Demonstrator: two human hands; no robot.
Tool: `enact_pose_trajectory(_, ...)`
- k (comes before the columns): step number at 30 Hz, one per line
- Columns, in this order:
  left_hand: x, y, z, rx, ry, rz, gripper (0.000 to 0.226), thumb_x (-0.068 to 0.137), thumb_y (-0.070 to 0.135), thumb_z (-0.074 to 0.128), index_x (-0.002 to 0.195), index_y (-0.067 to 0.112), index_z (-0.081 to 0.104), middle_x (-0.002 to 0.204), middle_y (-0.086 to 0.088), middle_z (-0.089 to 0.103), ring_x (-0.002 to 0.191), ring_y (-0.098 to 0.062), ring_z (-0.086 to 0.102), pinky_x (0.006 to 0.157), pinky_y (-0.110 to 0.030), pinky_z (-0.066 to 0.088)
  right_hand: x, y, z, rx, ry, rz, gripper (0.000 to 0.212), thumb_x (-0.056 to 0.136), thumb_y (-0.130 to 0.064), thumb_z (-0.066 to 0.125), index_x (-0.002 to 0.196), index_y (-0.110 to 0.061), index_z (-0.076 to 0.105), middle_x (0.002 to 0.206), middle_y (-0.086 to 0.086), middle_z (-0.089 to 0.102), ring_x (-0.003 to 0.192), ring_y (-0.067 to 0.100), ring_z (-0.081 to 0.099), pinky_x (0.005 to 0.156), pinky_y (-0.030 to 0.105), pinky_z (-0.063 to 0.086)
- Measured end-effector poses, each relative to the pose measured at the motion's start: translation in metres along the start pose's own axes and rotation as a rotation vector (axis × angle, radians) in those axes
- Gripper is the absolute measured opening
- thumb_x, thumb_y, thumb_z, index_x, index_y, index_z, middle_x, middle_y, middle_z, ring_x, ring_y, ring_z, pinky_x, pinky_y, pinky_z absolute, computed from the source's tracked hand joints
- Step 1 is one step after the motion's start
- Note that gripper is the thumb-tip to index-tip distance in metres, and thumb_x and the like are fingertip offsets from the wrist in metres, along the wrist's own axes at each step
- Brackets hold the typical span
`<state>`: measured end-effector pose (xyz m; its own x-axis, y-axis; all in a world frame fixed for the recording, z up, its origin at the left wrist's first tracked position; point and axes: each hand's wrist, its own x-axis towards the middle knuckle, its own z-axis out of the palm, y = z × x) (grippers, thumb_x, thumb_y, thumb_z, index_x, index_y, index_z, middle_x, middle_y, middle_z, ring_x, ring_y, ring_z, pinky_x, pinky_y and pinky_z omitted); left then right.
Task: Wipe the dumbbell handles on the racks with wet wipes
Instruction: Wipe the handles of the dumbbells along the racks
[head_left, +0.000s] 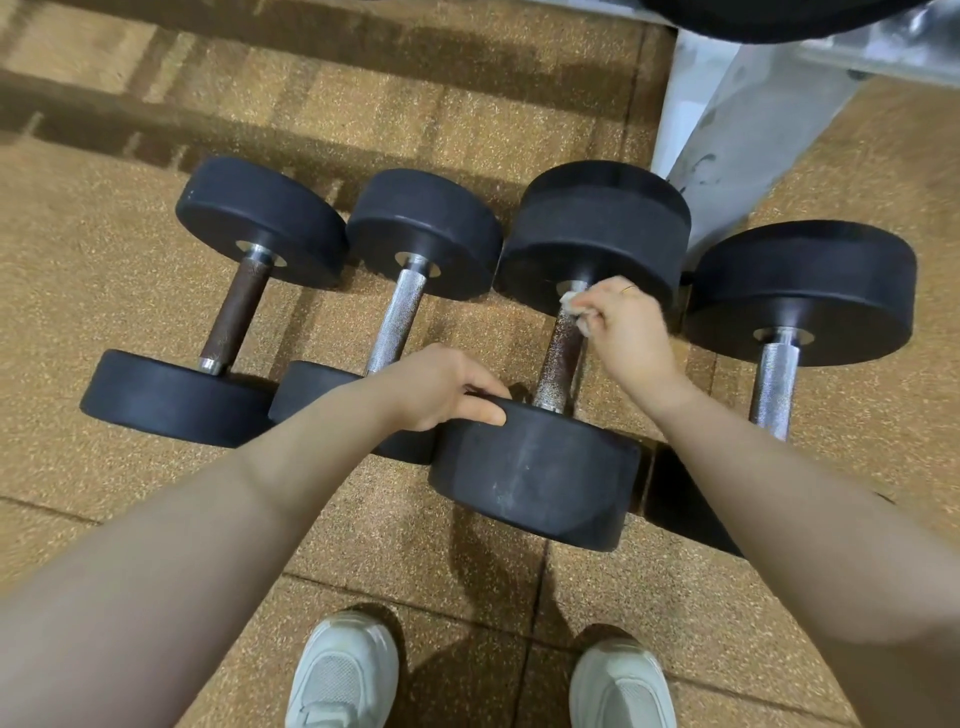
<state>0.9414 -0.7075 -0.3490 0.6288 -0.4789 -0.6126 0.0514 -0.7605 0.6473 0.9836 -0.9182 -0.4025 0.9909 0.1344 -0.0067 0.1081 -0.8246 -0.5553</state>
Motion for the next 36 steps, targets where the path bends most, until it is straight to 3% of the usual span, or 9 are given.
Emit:
enact_pose_trajectory(5,0.000,0.001,0.000,0.004,-0.005,-0.005,0.035,0.084,0.027,0.064,0.118,0.018,0.063,0.121,0.001,0.060,0.114,-0.014,0.052,0.107,-0.033,0.035,-0.026,0.005,0.003,0.047,-0.273,-0.136,0.020,0.083,0.006,0.058,0.084,-0.005,0.075,0.093,0.012,0.065,0.092,0.024,0.062,0.089,0.037,0.049)
enact_pose_trajectory(9,0.000,0.002,-0.001,0.030,0.002,0.014,0.036,0.084,0.027,0.063,0.119,0.018,0.063,0.115,0.002,0.060,0.110,-0.013,0.052,0.102,-0.026,0.035,-0.042,0.005,-0.019,0.193,-0.685,-0.054,0.012,0.079,-0.001,0.068,0.085,-0.008,0.076,0.081,0.002,0.066,0.077,0.010,0.060,0.077,0.019,0.046)
enact_pose_trajectory(14,0.000,0.001,-0.001,-0.018,0.005,0.021,0.034,0.083,0.025,0.064,0.116,0.016,0.065,0.107,0.008,0.059,0.110,-0.013,0.053,0.101,-0.026,0.038,-0.013,0.019,-0.009,0.492,-0.020,0.586,0.022,0.083,-0.002,0.060,0.062,-0.005,0.069,0.081,0.017,0.071,0.086,0.027,0.067,0.085,0.037,0.053)
enact_pose_trajectory(17,0.000,0.000,-0.002,0.013,0.007,0.028,0.033,0.083,0.027,0.064,0.116,0.019,0.064,0.108,0.009,0.058,0.107,-0.010,0.053,0.098,-0.022,0.037,-0.003,0.006,0.008,0.877,-0.008,0.904,0.020,0.086,0.010,0.052,0.092,-0.001,0.068,0.096,0.013,0.066,0.095,0.023,0.063,0.087,0.026,0.051)
enact_pose_trajectory(20,0.000,-0.001,-0.002,0.015,-0.004,0.030,0.034,0.083,0.028,0.064,0.116,0.019,0.064,0.114,0.004,0.061,0.110,-0.014,0.054,0.102,-0.030,0.039,-0.008,0.003,0.011,0.836,-0.089,0.863,0.020,0.081,0.015,0.055,0.090,0.001,0.066,0.096,0.013,0.066,0.091,0.023,0.061,0.085,0.028,0.051)
enact_pose_trajectory(25,0.004,0.001,-0.005,0.033,-0.018,0.043,0.034,0.083,0.026,0.065,0.115,0.015,0.065,0.114,0.002,0.062,0.110,-0.013,0.055,0.100,-0.026,0.038,-0.035,0.016,0.003,0.502,-0.635,0.873,0.018,0.077,0.011,0.065,0.072,-0.005,0.062,0.079,0.013,0.062,0.083,0.027,0.061,0.087,0.038,0.050)
enact_pose_trajectory(27,0.004,0.001,-0.005,0.058,-0.017,0.053,0.034,0.083,0.026,0.065,0.115,0.014,0.065,0.116,0.001,0.062,0.110,-0.014,0.055,0.100,-0.028,0.038,-0.021,0.017,0.001,0.580,-0.480,0.884,0.008,0.080,0.010,0.062,0.081,0.002,0.064,0.086,0.018,0.064,0.076,0.024,0.065,0.090,0.037,0.051)
enact_pose_trajectory(31,0.004,-0.001,-0.004,0.048,-0.014,0.069,0.032,0.083,0.025,0.064,0.114,0.016,0.066,0.108,0.006,0.060,0.107,-0.012,0.055,0.098,-0.026,0.039,0.016,0.012,0.006,0.880,0.034,0.960,0.018,0.084,0.012,0.052,0.087,0.000,0.065,0.089,0.012,0.067,0.061,0.011,0.059,0.062,0.017,0.049)
enact_pose_trajectory(36,0.005,-0.003,-0.003,0.033,-0.007,0.075,0.033,0.083,0.026,0.065,0.114,0.016,0.065,0.105,0.008,0.057,0.105,-0.010,0.054,0.097,-0.022,0.039,0.007,0.010,0.012,0.714,-0.102,0.907,0.025,0.077,0.016,0.055,0.068,-0.006,0.060,0.077,0.013,0.059,0.080,0.023,0.064,0.077,0.031,0.054)
